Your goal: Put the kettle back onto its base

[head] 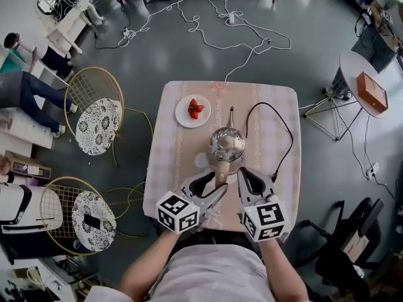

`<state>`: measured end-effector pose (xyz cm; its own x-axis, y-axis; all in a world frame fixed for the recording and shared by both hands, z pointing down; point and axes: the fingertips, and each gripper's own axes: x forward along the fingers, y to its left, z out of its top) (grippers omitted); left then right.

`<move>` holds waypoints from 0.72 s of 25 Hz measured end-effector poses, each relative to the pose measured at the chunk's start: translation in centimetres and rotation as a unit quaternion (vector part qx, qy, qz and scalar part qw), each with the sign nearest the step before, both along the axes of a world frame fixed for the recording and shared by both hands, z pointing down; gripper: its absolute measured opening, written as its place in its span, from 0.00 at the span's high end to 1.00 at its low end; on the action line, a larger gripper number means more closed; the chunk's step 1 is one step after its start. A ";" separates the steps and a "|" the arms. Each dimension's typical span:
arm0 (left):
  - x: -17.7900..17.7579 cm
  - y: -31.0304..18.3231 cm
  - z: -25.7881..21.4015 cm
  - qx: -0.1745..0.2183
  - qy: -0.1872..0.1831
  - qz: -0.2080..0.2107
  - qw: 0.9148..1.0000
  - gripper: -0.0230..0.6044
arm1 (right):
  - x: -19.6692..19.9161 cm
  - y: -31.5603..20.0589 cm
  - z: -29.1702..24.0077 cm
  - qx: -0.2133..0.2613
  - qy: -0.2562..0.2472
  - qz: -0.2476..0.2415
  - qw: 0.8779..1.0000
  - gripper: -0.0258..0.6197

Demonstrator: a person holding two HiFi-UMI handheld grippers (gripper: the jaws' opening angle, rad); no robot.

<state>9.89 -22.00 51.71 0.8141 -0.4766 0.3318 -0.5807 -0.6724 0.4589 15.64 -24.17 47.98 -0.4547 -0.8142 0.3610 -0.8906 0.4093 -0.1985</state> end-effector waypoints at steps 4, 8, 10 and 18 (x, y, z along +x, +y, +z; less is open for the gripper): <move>-0.7 0.2 -0.8 0.003 -0.009 -0.006 1.000 0.62 | -0.4 0.7 -0.9 0.006 0.005 0.016 1.000 0.95; -1.2 0.7 -1.8 0.010 -0.013 -0.006 1.000 0.62 | -1.1 1.6 -1.5 0.011 0.011 0.028 0.999 0.95; -1.4 1.1 -2.3 0.018 -0.014 -0.003 1.000 0.62 | -1.5 2.1 -1.7 0.013 0.013 0.033 0.999 0.95; -2.8 2.3 -4.2 0.037 -0.029 -0.014 0.999 0.72 | -3.3 4.4 -2.7 0.021 0.024 0.048 0.998 0.95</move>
